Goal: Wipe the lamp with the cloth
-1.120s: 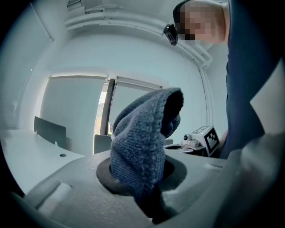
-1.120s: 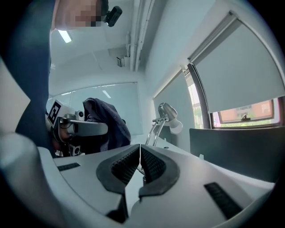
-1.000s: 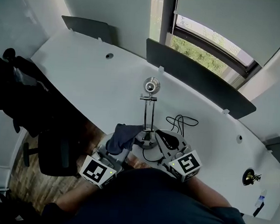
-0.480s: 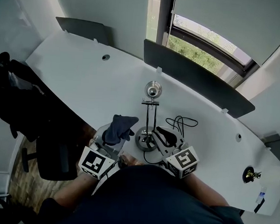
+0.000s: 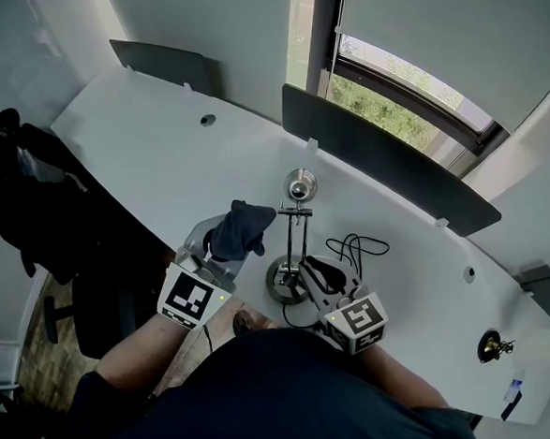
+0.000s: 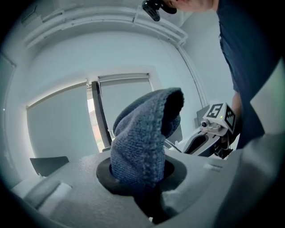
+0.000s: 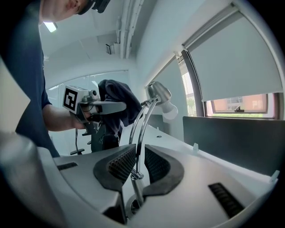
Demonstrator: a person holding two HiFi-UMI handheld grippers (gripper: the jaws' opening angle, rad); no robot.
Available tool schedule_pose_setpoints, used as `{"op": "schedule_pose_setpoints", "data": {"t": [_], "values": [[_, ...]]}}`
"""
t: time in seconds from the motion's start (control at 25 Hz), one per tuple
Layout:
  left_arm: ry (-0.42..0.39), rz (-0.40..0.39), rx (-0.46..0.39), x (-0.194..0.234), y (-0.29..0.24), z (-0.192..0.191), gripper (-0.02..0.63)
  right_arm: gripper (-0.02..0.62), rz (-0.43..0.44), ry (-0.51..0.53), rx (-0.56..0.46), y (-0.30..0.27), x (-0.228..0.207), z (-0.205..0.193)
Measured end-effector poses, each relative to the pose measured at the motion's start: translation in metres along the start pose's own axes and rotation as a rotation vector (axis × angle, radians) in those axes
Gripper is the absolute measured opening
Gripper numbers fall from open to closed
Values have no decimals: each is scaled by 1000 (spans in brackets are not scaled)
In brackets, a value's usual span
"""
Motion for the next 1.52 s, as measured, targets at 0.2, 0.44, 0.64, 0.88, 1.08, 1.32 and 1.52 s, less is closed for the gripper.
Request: {"op": "schedule_pose_setpoints", "data": {"t": [0.2, 0.44, 0.64, 0.88, 1.08, 1.32, 1.52], "values": [[-86, -13, 21, 7, -20, 11, 74, 49, 18, 7, 0, -2, 2, 1], [-288, -56, 128, 13, -50, 11, 74, 48, 42, 6, 4, -3, 2, 0], [-384, -96, 161, 17, -67, 10, 74, 41, 60, 12, 12, -7, 3, -1], [-387, -122, 193, 25, -83, 1, 74, 37, 76, 7, 7, -8, 3, -3], [-414, -122, 235, 34, -96, -8, 74, 35, 78, 1, 2, -8, 3, -2], [-502, -100, 244, 38, -98, 2, 74, 35, 75, 3, -5, -9, 2, -3], [-551, -87, 218, 35, -88, 22, 74, 35, 78, 3, -9, -9, 3, -3]]}}
Point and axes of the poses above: the fingertips, and each gripper's own axes: y backward along the fingers, x to its left, z out of its top, the point moved 3 cm from there along y, backward along the fingers, and after that the axes turned 11 degrees about y, right-handed, at the moved point
